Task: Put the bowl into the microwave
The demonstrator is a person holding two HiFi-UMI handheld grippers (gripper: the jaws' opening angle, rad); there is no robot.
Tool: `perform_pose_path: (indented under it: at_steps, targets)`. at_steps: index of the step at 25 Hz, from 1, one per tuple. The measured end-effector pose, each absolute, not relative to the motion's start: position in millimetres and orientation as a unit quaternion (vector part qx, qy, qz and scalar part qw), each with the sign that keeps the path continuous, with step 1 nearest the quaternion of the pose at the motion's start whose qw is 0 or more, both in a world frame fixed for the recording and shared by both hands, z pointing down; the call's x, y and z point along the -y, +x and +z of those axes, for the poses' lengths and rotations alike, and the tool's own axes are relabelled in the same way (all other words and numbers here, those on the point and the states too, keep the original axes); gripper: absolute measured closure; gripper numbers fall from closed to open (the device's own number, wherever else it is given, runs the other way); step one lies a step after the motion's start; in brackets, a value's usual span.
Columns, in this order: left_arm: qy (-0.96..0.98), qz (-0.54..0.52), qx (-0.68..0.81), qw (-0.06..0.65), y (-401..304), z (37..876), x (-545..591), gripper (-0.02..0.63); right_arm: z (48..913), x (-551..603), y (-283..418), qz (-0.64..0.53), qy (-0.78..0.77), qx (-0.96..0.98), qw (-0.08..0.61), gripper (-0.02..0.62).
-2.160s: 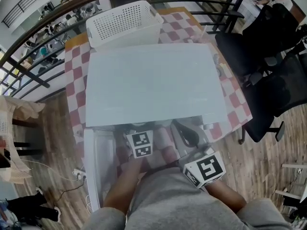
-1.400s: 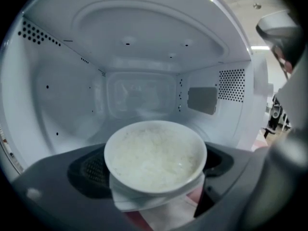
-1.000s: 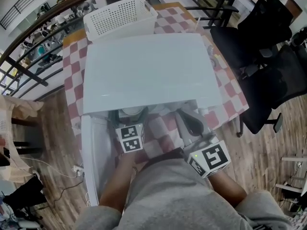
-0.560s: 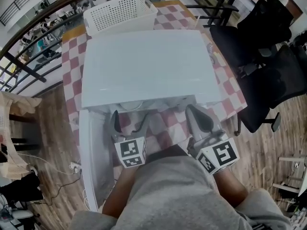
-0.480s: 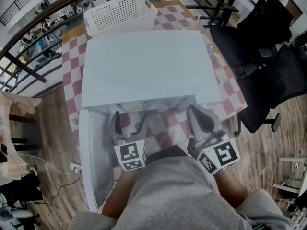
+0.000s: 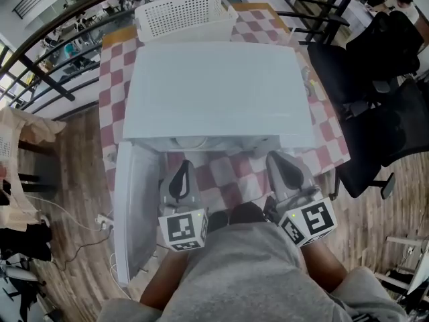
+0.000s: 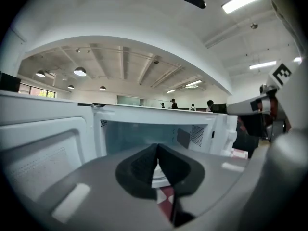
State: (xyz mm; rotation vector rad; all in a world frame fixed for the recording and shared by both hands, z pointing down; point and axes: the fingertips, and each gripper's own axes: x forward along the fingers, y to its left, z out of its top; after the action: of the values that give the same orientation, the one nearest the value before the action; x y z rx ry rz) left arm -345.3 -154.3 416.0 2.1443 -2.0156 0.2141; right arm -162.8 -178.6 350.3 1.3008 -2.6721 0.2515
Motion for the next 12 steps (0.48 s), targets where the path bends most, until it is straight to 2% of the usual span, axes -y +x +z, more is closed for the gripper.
perform_pose_path:
  at_steps: [12]
  targets:
    - [0.678,0.069,0.726,0.088,-296.3,385.9,105.0,0.595,344.2,159.3,-113.5,0.078,0.366,0.923,0.086,0.598]
